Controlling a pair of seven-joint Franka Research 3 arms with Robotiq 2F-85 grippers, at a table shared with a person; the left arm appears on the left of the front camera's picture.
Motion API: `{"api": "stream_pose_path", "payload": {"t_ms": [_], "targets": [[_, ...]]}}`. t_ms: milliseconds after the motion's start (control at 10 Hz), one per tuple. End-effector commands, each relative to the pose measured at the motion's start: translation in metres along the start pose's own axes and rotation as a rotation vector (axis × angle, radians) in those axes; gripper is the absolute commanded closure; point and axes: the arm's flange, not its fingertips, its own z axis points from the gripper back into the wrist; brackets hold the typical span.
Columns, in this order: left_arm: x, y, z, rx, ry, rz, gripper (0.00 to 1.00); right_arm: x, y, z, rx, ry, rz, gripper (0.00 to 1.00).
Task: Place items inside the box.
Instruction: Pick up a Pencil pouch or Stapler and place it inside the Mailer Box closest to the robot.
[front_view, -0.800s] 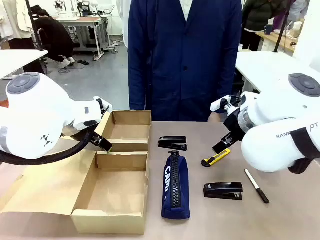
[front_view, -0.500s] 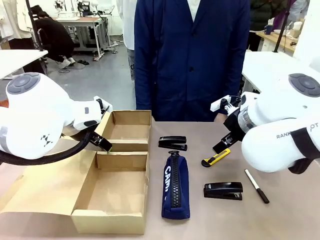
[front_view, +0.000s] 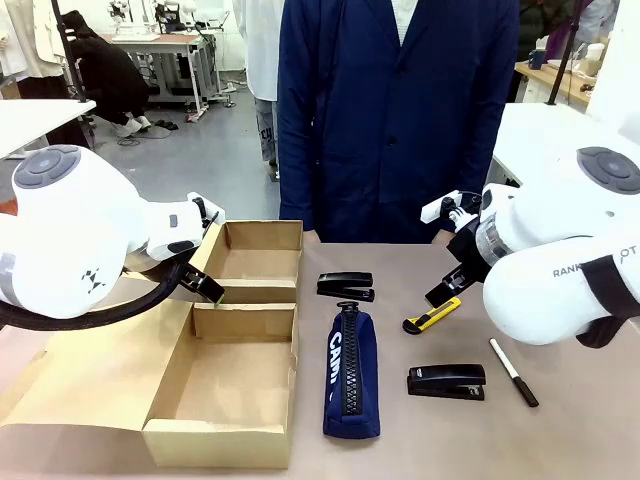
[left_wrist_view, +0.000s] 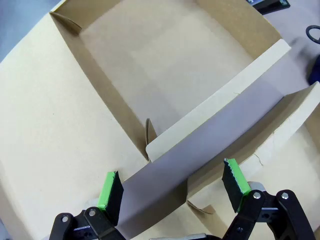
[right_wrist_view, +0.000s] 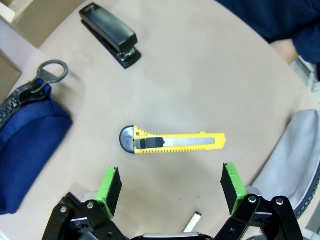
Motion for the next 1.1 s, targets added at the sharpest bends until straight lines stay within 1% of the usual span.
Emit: {"api": "stream_pose_path", "payload": {"t_ms": [0,900,1000], "targets": [[0.0,0.0,0.0,0.0,0.0,0.0,0.0,0.0,0.0,0.0,0.0,0.0,-0.001,0.0],[0.0,0.0,0.0,0.0,0.0,0.0,0.0,0.0,0.0,0.0,0.0,0.0,0.0,0.0],[0.005,-0.003,0.027,-0.064,-0.056,-0.007,0.0,0.012,-0.007,0.023,0.047,-0.05,-0.039,0.0]]}}
